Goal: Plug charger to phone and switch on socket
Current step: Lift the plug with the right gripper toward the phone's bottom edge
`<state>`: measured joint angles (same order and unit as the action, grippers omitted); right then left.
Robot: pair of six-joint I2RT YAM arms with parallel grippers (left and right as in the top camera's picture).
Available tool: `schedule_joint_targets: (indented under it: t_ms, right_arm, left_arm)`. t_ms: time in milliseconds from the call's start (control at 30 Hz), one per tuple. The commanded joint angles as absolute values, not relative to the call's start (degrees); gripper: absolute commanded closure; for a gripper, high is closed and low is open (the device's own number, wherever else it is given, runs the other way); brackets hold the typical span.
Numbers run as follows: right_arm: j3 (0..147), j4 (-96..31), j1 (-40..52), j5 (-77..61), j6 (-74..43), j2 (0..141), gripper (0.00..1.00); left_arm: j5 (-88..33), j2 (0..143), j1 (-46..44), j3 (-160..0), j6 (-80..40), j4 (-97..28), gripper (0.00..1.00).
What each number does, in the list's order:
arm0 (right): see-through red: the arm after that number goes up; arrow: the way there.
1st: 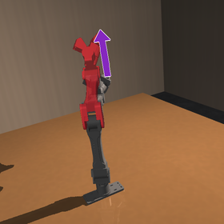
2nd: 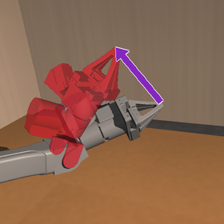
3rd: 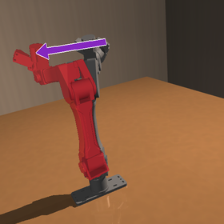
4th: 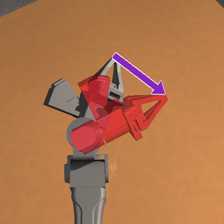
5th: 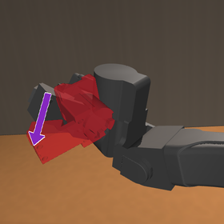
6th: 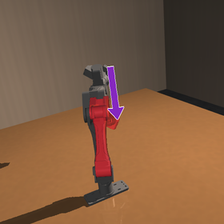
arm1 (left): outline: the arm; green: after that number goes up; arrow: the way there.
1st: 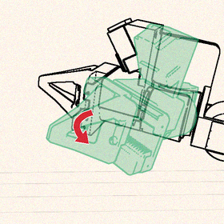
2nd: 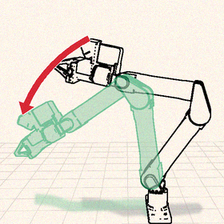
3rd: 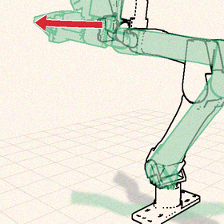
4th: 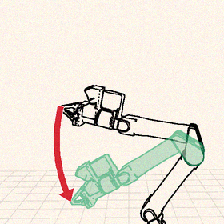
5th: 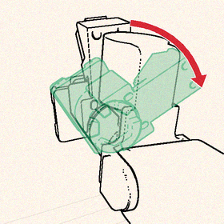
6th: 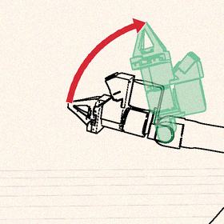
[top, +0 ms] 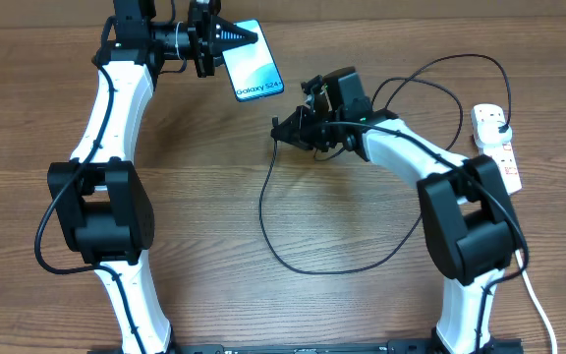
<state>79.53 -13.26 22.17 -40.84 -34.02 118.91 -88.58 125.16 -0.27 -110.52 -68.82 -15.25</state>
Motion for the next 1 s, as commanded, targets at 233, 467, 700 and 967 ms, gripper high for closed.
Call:
schedule_joint_targets:
  t_ms: [233, 467, 700, 967]
  right_arm:
    - [79.2, -26.26, 19.68, -48.1, -21.8, 108.6, 0.96]
    - [78.98, -36.27, 16.69, -51.13, -14.85, 103.31, 0.96]
    - [74.43, -42.39, 16.01, -56.21, -6.74, 97.89, 0.96]
    - [64.95, -41.17, 16.12, -56.38, -5.91, 85.97, 0.96]
  left_arm:
    - [-90.7, 124.81, -0.38, -111.63, -56.07, -15.25, 0.96]
    - [-90.7, 124.81, -0.38, -111.63, -53.41, -17.82, 0.96]
    - [-90.72, 124.81, -0.34, -111.63, -45.39, -28.77, 0.96]
    - [-90.7, 124.81, -0.34, -111.63, -32.27, -41.15, 0.96]
